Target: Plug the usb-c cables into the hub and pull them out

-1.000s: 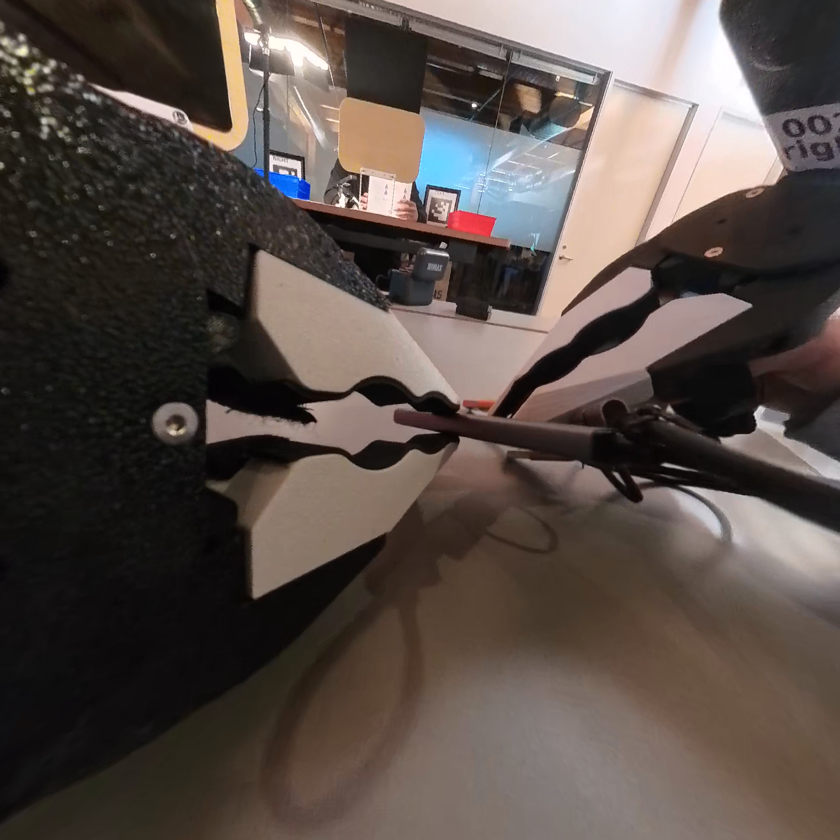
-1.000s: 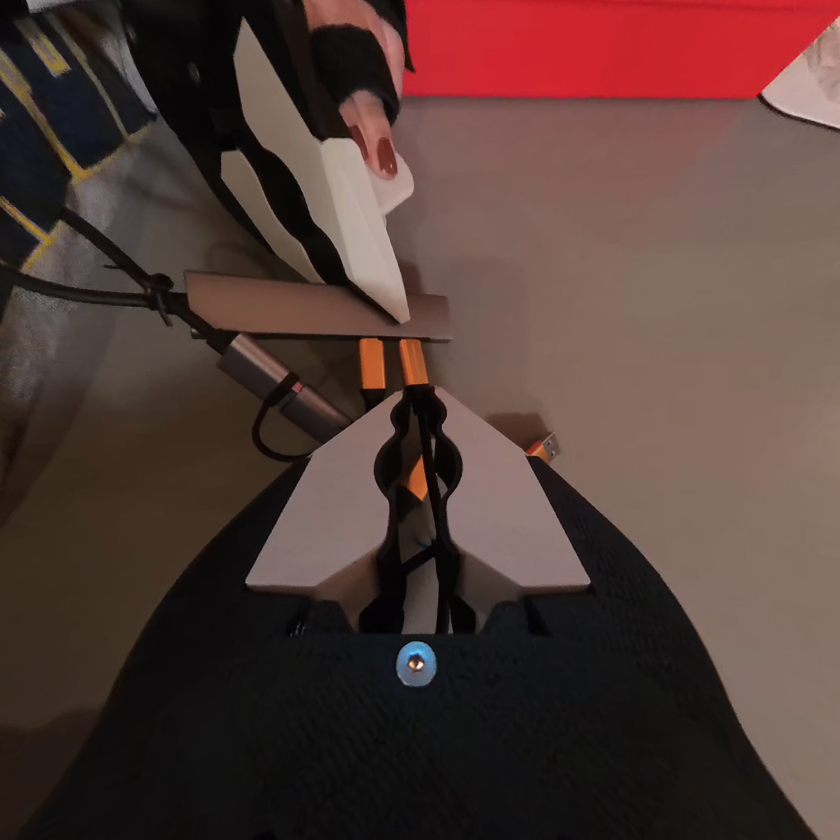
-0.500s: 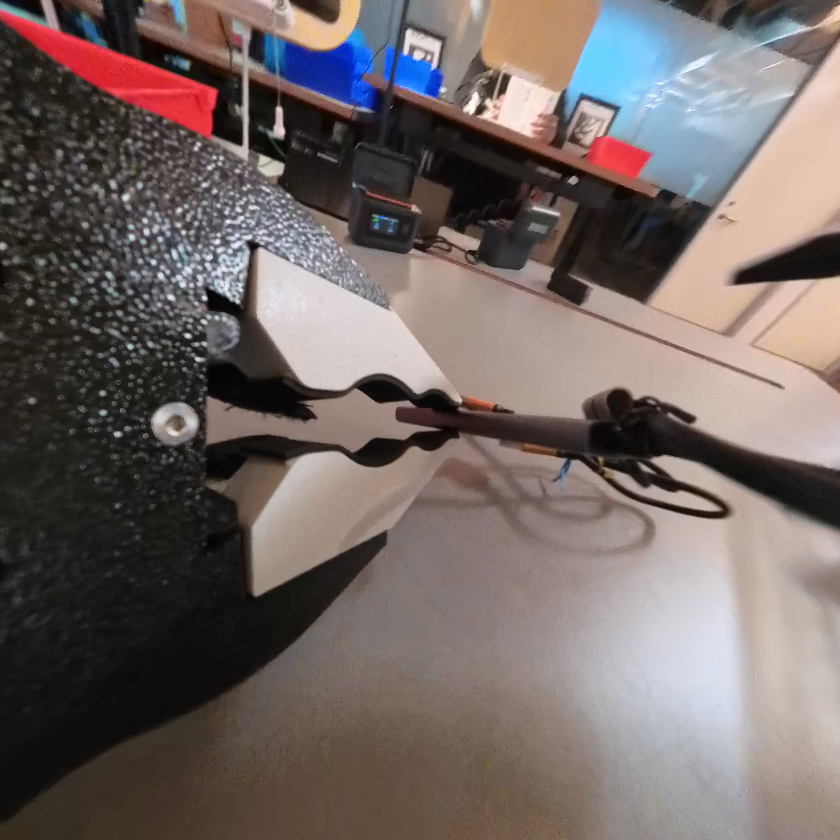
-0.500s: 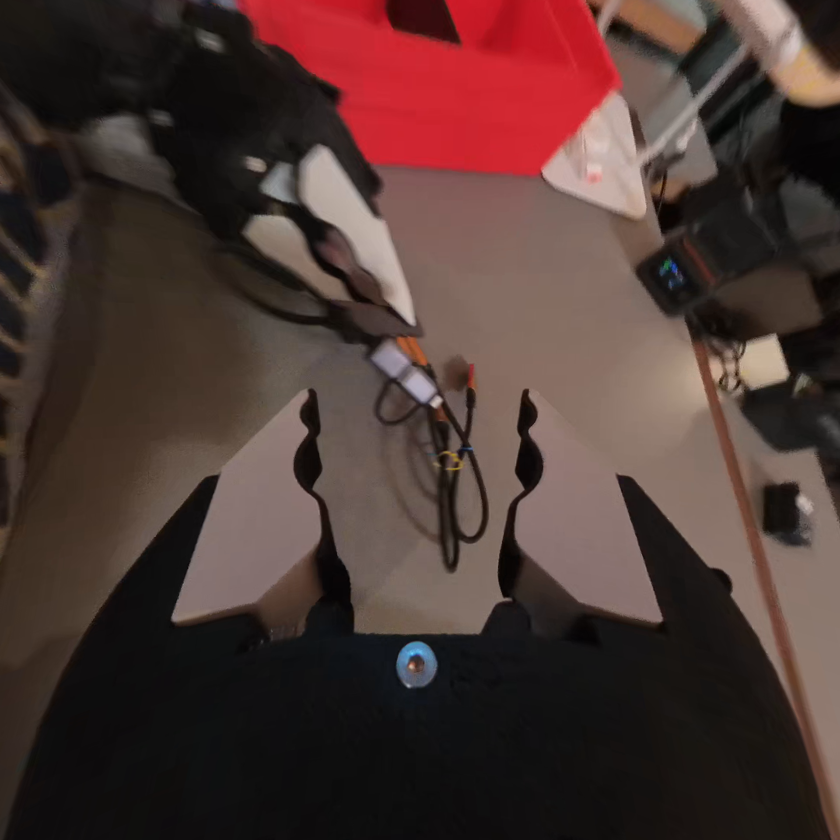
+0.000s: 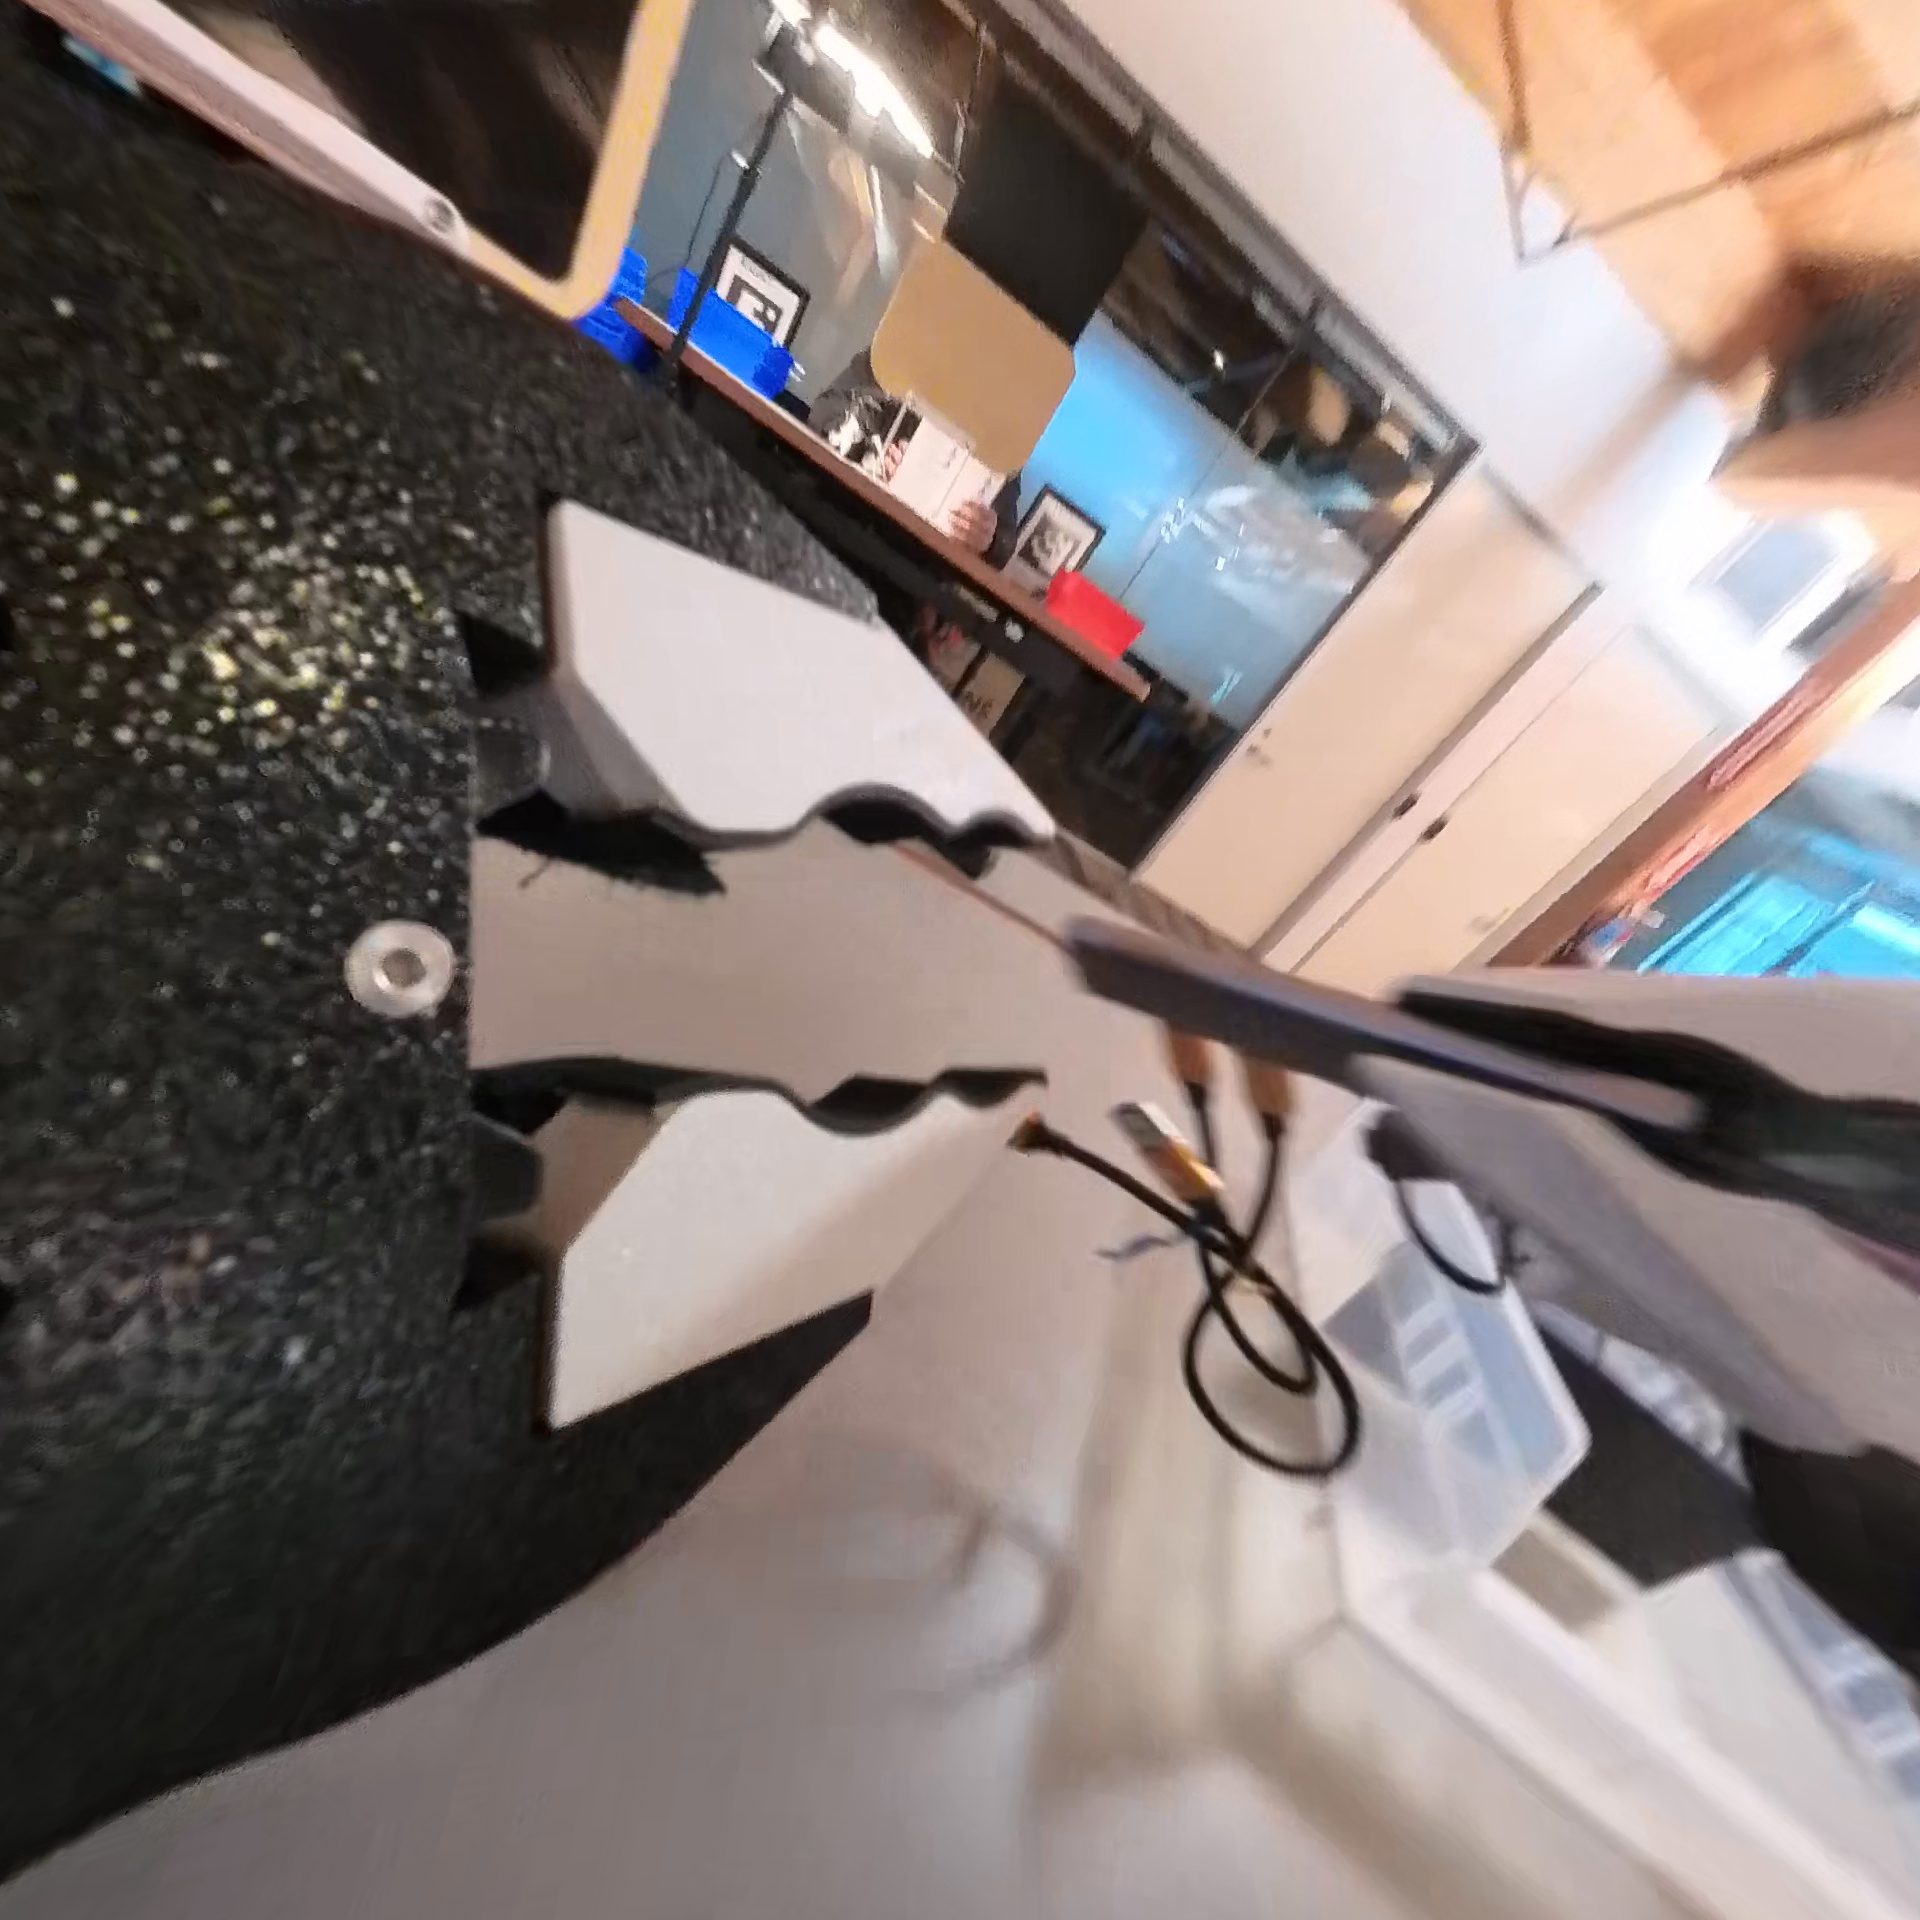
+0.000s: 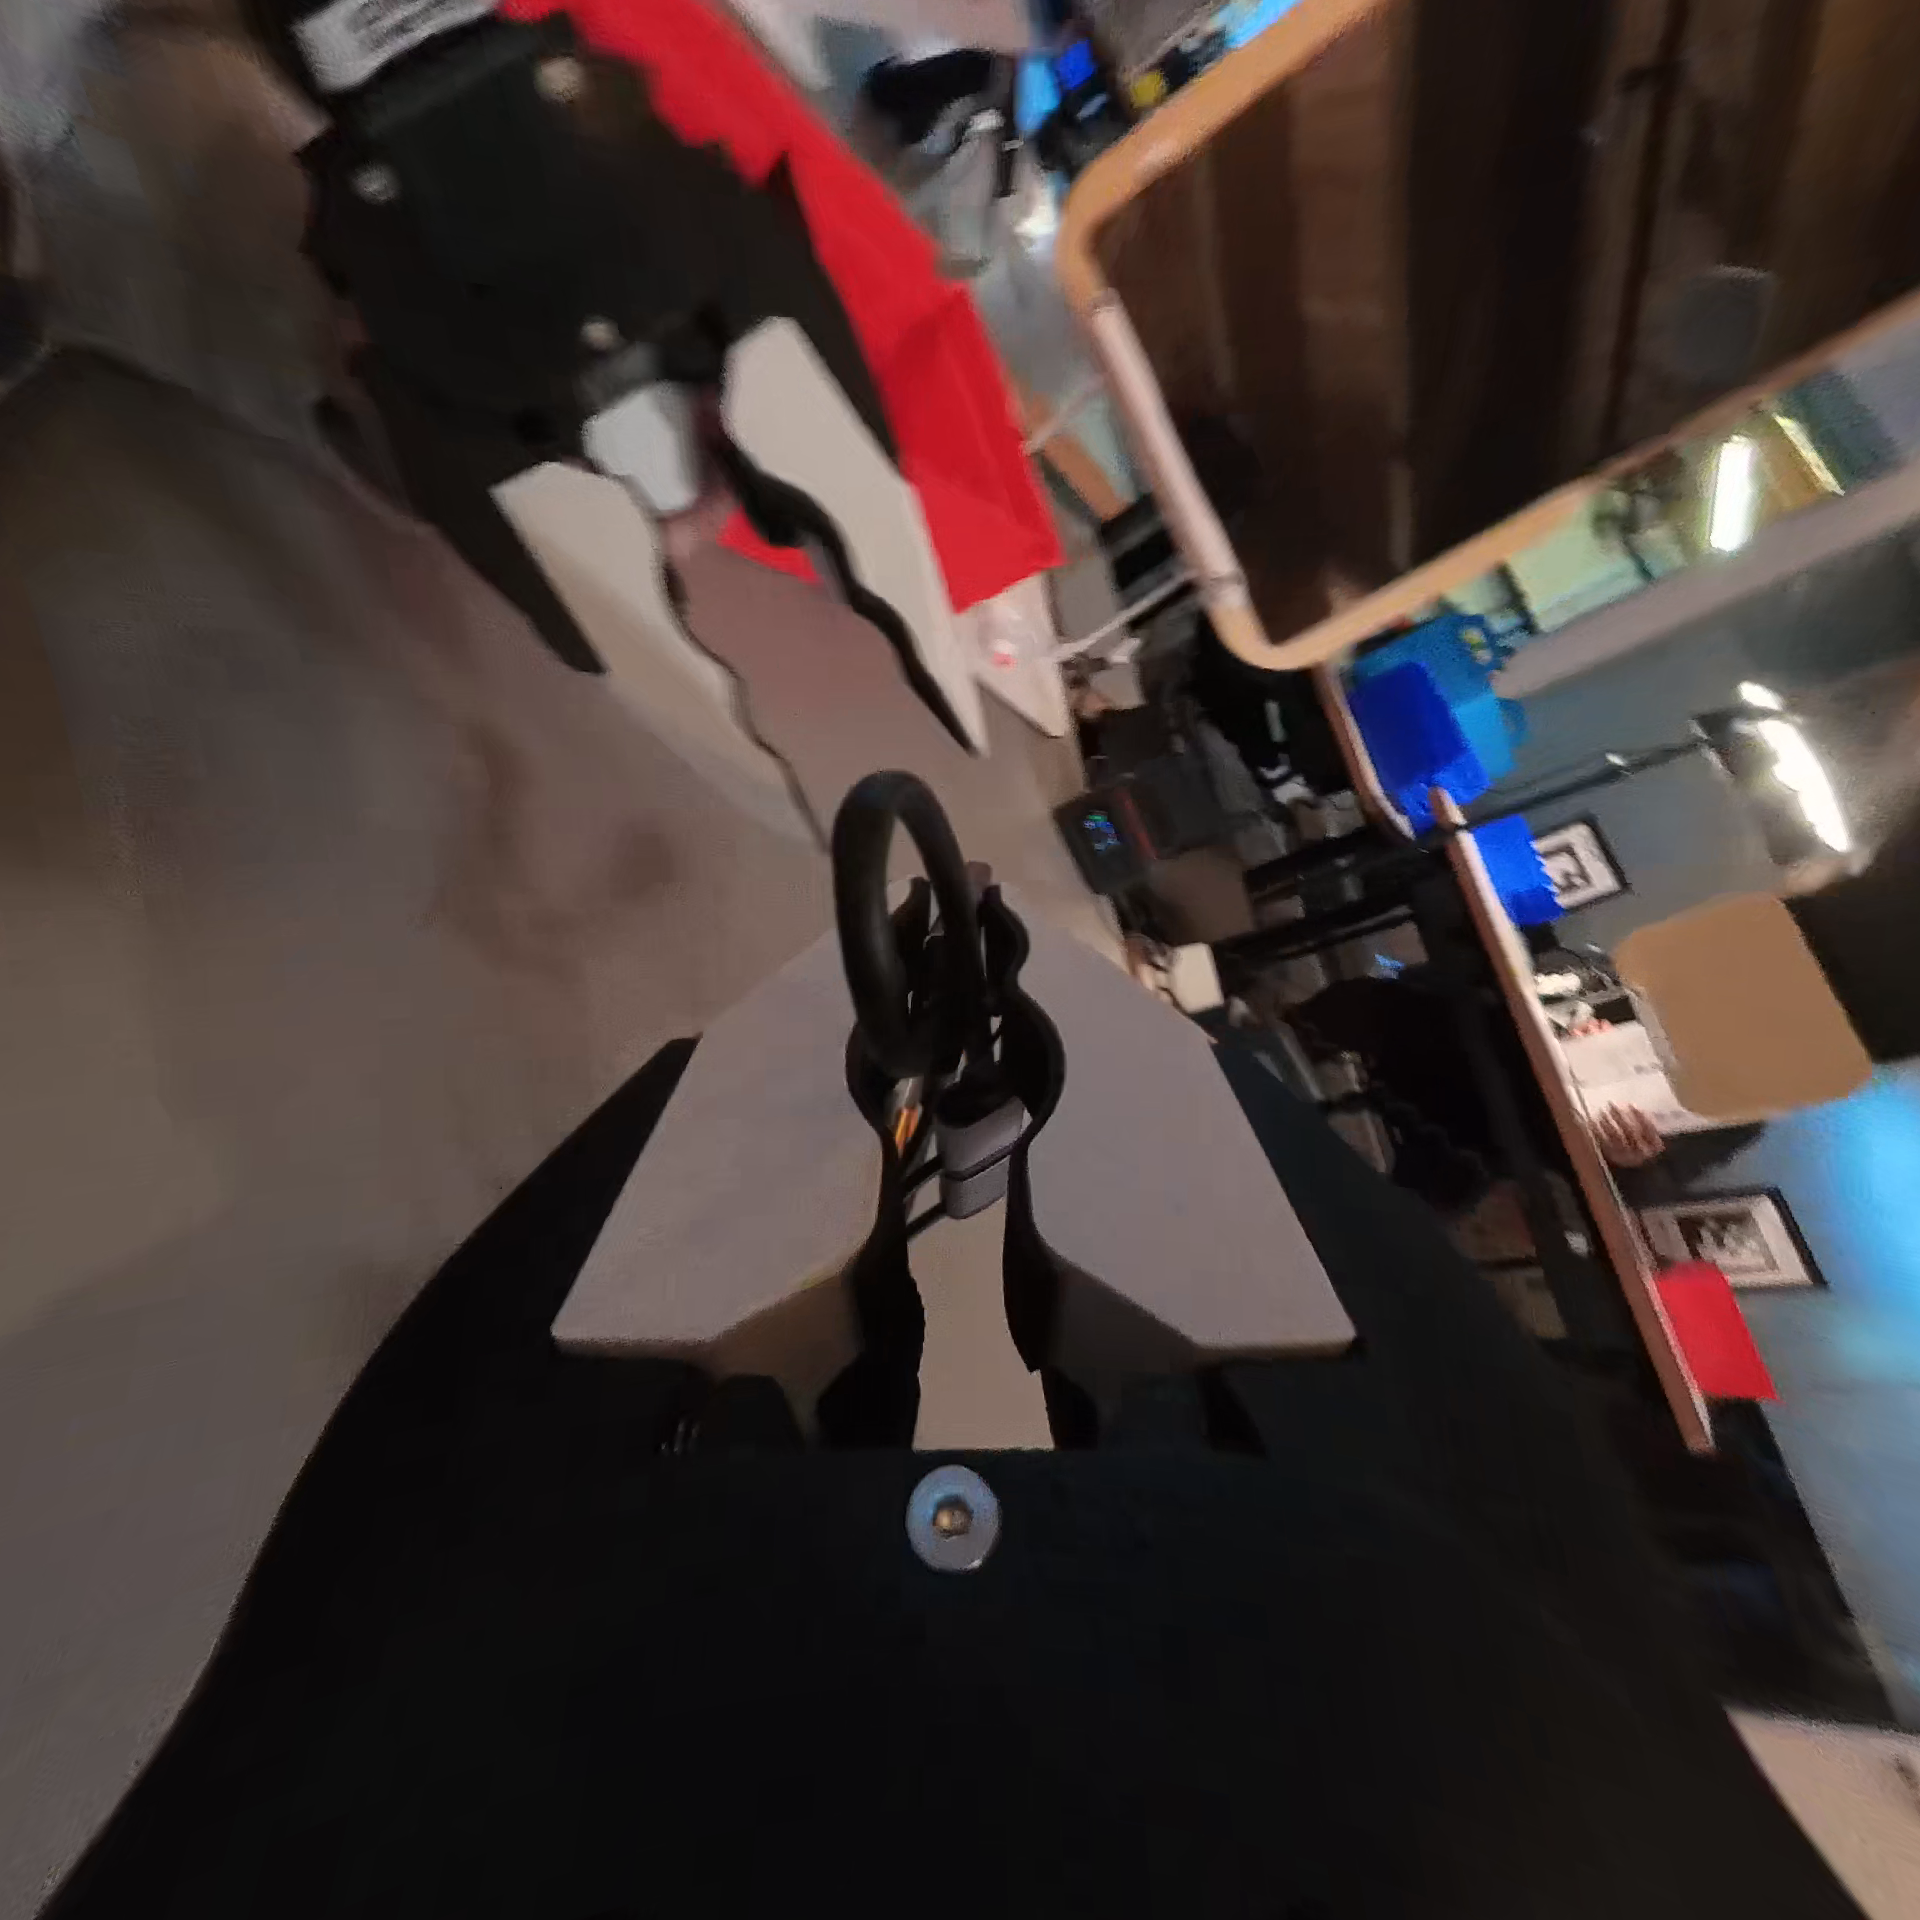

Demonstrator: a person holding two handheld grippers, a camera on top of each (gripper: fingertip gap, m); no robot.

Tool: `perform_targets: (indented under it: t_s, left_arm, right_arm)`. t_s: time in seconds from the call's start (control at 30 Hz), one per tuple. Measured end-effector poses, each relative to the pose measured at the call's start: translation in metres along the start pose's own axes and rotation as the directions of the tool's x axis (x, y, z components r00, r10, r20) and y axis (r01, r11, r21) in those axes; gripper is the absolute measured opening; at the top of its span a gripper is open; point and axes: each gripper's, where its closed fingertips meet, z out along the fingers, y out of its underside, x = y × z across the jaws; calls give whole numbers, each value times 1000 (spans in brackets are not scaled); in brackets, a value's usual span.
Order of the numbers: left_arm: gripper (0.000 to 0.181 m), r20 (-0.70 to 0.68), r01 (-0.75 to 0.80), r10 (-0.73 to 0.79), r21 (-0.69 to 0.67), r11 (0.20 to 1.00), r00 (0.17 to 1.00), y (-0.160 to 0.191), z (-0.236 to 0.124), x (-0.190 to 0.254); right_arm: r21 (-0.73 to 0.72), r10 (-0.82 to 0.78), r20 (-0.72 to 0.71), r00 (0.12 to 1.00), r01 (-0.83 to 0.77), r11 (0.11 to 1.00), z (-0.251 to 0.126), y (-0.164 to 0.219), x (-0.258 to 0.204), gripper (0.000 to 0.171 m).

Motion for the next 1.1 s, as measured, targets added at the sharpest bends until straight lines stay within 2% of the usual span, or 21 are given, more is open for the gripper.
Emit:
perform_targets:
  t_s: [0.03,0.2,0.27,0.37,0.47,0.5,0.6,0.73,0.8,0.87,0.9,0.97,1.03,1.1]
  left_arm:
    - [48,24,26,-26,17,1000,999,-3,-3,-6]
    - [48,61,163,-165,44,986,984,4,-9,-22]
    - [47,71,195,-198,40,980,978,10,-9,-24]
    - [46,67,250,-252,43,967,965,16,-8,-24]
    - [46,62,265,-267,39,963,962,17,-7,-25]
    - [46,61,263,-264,36,964,962,16,-7,-25]
    - [46,66,258,-259,25,966,964,12,-12,-29]
    - [43,84,254,-254,3,967,964,6,-23,-39]
    - [42,100,247,-244,-21,969,965,5,-30,-44]
    - [43,123,240,-232,-60,969,965,6,-36,-50]
    - [45,137,233,-221,-78,969,966,6,-41,-53]
    - [54,174,207,-187,-102,973,967,3,-54,-60]
    - [64,238,181,-146,-134,974,960,0,-73,-73]
    - [77,327,180,-113,-179,967,938,3,-95,-91]
  right_arm:
    - [15,29,-56,998,-28,999,-20,-1,22,9]
    - [68,125,-400,908,-107,992,-141,29,148,9]
    - [70,152,-505,850,-136,988,-178,60,181,8]
    - [110,276,-567,776,-261,959,-202,122,201,8]
    - [110,408,-562,719,-424,899,-194,189,193,8]
    - [48,440,-540,717,-496,867,-186,214,183,8]
    - [-254,487,-454,746,-633,731,-161,281,144,9]
    - [-546,552,-336,763,-636,546,-139,321,107,9]
    - [-616,646,-281,710,-649,445,-121,328,88,9]
    - [-673,671,-292,682,-645,362,-106,340,76,11]
    - [-706,668,-296,683,-628,329,-102,343,72,17]
    - [-699,625,-338,704,-632,335,-98,338,78,51]
    - [-602,557,-422,715,-681,418,-101,311,99,82]
    - [-460,474,-554,685,-726,511,-124,274,117,100]
